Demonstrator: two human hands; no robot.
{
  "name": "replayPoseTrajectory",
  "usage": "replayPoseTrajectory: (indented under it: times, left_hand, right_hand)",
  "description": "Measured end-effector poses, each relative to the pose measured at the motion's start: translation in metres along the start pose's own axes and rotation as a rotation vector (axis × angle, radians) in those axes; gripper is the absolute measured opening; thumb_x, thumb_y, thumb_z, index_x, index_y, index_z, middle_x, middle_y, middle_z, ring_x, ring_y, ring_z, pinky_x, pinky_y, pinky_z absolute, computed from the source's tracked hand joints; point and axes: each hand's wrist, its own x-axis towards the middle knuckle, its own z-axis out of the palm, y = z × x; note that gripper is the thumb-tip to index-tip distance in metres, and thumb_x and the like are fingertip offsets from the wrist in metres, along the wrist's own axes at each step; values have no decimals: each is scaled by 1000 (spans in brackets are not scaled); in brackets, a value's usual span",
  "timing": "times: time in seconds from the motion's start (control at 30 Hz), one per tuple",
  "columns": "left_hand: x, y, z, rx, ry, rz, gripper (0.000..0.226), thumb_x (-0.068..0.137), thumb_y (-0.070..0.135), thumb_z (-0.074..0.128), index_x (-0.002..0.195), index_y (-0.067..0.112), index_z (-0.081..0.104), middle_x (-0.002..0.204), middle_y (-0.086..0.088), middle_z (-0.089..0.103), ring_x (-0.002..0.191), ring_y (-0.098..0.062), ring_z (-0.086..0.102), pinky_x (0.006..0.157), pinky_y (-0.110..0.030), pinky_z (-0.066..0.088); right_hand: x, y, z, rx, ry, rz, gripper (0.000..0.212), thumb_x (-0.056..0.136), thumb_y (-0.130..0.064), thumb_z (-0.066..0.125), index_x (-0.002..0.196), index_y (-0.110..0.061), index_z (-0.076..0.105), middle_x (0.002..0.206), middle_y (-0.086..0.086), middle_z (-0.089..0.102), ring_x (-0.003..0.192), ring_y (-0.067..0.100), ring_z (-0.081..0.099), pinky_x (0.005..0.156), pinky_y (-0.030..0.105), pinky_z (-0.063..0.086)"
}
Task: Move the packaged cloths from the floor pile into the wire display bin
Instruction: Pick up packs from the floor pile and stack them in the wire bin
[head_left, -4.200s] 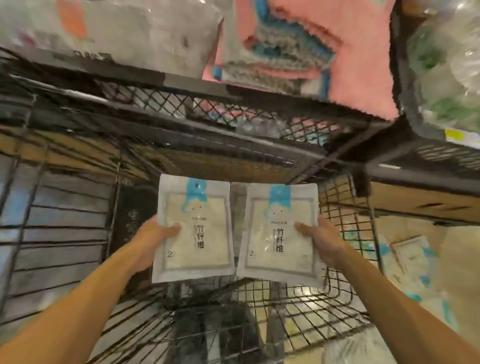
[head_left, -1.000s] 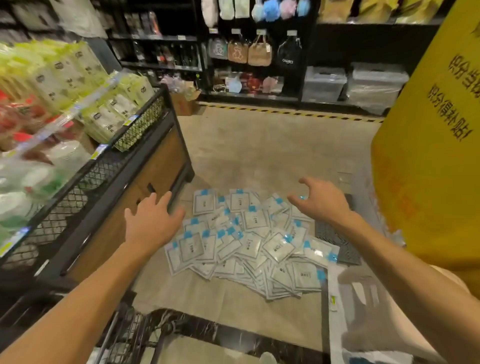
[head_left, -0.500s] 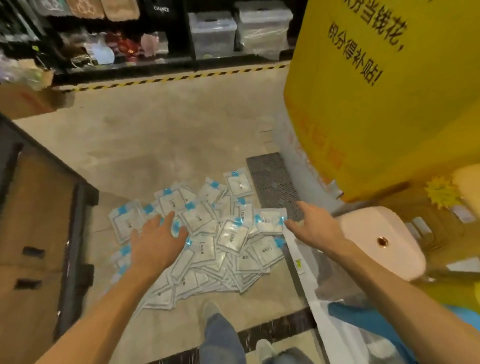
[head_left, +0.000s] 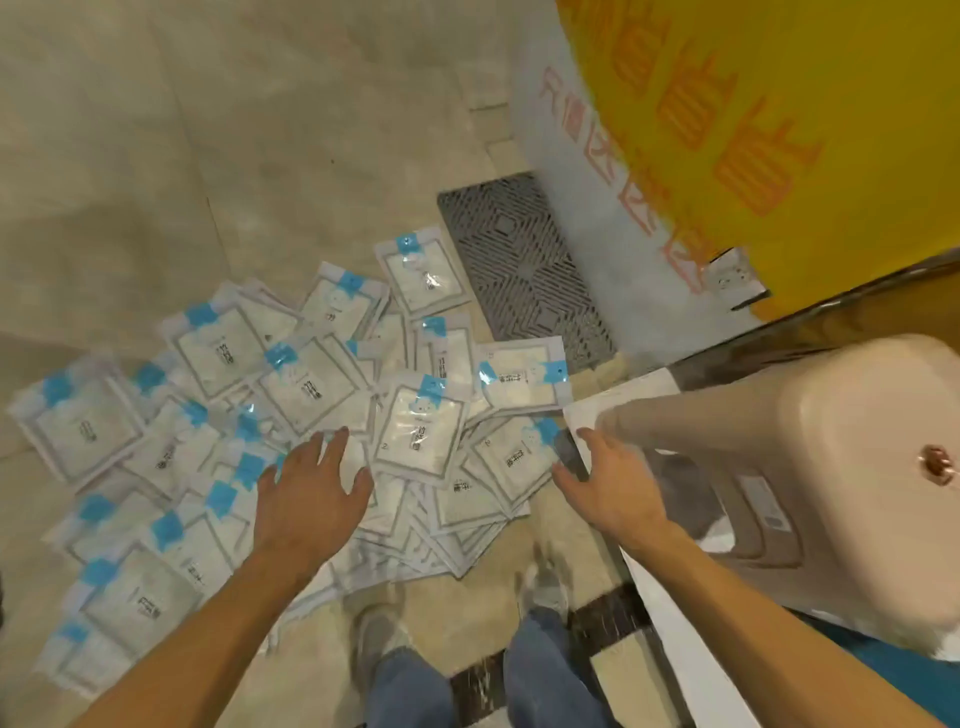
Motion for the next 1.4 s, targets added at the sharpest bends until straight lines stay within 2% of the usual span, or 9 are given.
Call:
replayPoseTrajectory:
  times: [0.37,0.53,0.67,0.77,0.87,1.0,1.1,1.27,1.4]
  left_hand:
    - [215,5,248,75,-42,82,68,103,50,43,161,19,25,164,-16,29,149,-34,31,118,-50,28]
    - [284,3,301,105,-28,48,70,100,56,45,155,15,30,154,-16,39,139,-37,39,109,-51,34]
    - [305,6,317,106,63,-45,93,83,66,68,149,10,33,146,-21,45,135,-40,42,108,-54,30]
    - [314,14,313,80,50,-171,125,65,69,83,153,5,21,149,-25,40,137,-42,39,110,-53,27]
    - [322,21,308,97,8,-243,130,58,70,86,150,2,24,144,-24,47,135,-41,43,109,-49,28]
    - [318,17,305,-145,45,-236,83,68,58,88,121,7,48,113,-15,64,115,-39,59,105,-47,34]
    - [301,10,302,-591,42,-164,51,81,34,85,113,8,54,114,-15,66,104,-36,64,91,-51,54]
    - [257,2,261,-893,-27,-22,52,94,13,73,140,14,49,122,2,64,100,-11,64,80,-26,53]
    - [220,-15,203,-965,22,-30,48,88,8,77,130,14,55,117,-3,69,101,-20,66,80,-35,54]
  right_hand:
    - [202,106,254,205,47,165,52,94,-51,64,132,-16,56,128,12,63,119,38,60,92,41,48]
    - [243,141,331,414,117,369,73,88,-57,70,144,-15,50,139,12,55,130,33,54,104,43,47]
    - [267,148,368,707,123,668,119,68,-77,75,155,-8,35,153,15,47,137,35,49,111,45,44]
    - [278,150,383,955,117,843,121,71,-63,85,156,-2,24,150,17,48,132,39,52,107,48,49]
    - [281,154,391,1115,173,902,110,72,-45,93,153,-2,32,145,16,54,128,37,57,108,49,50]
    - [265,158,393,1416,168,884,106,64,-34,97,153,-12,43,139,8,63,119,34,65,104,57,53]
    - [244,165,382,1548,157,810,83,76,-20,91,148,-17,51,127,7,72,107,29,73,90,55,60]
    - [202,153,338,1535,58,572,42,94,-1,70,130,-21,63,111,4,79,98,25,77,81,48,64]
    - [176,122,277,1512,-19,409,36,95,6,64,119,-21,65,97,0,81,85,18,78,61,33,63]
